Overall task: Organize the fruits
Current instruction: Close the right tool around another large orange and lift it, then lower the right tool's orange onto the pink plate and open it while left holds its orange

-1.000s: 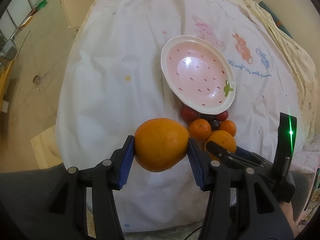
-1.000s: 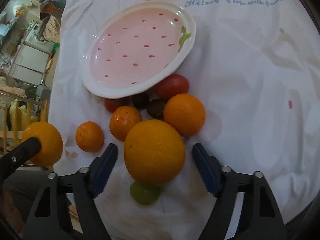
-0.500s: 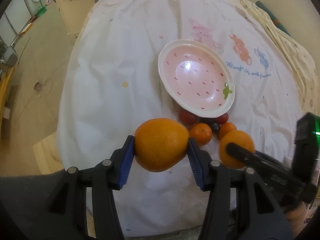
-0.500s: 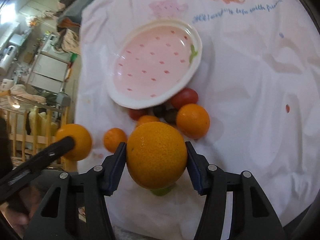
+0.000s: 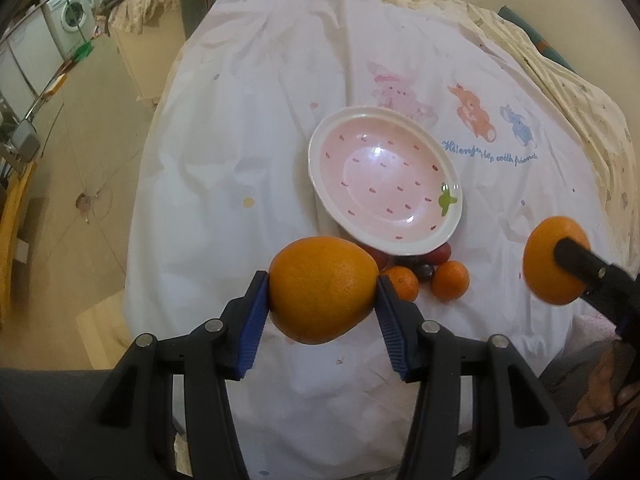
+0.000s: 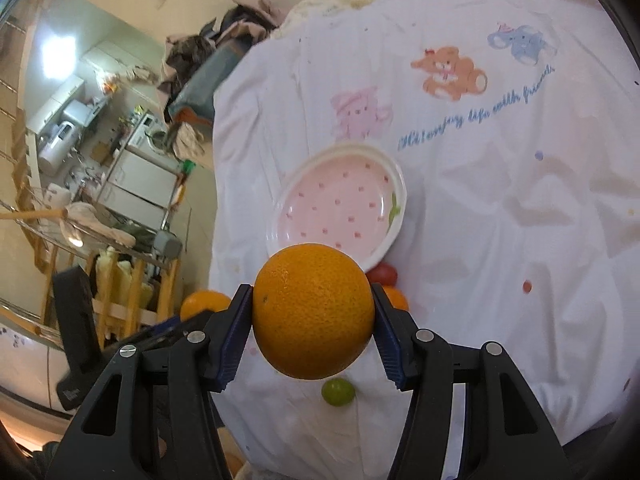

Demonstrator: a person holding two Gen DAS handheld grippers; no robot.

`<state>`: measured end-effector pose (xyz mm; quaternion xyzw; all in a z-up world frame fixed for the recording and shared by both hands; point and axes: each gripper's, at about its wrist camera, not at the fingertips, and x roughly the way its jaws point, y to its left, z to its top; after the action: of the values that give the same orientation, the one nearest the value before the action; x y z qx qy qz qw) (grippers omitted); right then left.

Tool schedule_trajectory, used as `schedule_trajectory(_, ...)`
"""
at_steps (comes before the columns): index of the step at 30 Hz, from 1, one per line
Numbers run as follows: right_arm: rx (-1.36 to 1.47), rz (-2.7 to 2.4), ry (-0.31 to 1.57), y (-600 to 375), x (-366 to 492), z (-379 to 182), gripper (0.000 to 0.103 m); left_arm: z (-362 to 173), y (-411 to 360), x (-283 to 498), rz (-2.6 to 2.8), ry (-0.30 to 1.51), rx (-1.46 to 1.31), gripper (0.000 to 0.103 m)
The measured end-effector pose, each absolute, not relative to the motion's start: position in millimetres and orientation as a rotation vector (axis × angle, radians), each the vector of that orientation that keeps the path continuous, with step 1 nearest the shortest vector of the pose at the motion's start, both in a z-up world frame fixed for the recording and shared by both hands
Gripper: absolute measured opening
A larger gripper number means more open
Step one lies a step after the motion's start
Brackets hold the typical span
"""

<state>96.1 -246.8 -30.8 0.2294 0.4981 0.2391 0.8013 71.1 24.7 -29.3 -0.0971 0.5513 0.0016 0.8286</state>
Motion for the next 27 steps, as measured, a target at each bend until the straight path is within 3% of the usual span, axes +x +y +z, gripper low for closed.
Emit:
schedule_trajectory(13,0.466,0.491,1.004,-268,150,-6,0.059,0,20,130,0.009,1.124,-0.172,0.048)
schedule_trajectory(27,0.408,0.487,1.071,-249,213,-35,0.059,-29,10,196,0.020,1.182,-0.149,0.048)
